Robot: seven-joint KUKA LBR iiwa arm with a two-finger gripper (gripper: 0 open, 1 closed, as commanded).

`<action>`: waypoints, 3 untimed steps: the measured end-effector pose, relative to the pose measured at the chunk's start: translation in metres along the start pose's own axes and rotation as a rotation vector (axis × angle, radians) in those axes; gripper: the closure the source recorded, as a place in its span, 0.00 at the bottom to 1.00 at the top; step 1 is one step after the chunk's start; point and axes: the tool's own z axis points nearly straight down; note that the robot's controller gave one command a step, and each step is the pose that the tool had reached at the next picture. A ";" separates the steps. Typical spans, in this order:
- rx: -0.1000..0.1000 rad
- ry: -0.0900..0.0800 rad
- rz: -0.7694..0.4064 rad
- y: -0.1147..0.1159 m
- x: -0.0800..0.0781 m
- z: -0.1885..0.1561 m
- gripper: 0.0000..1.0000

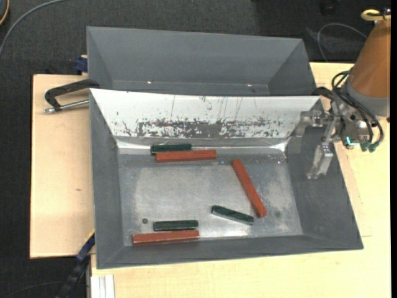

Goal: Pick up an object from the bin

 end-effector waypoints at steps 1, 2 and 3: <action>-0.002 0.002 -0.077 0.058 0.026 0.111 0.00; -0.002 0.001 -0.086 0.093 0.053 0.159 0.00; 0.000 -0.006 -0.343 0.153 0.067 0.171 0.00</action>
Offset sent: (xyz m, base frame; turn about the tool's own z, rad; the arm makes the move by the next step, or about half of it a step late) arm -0.0246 0.0547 -0.1069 -0.0738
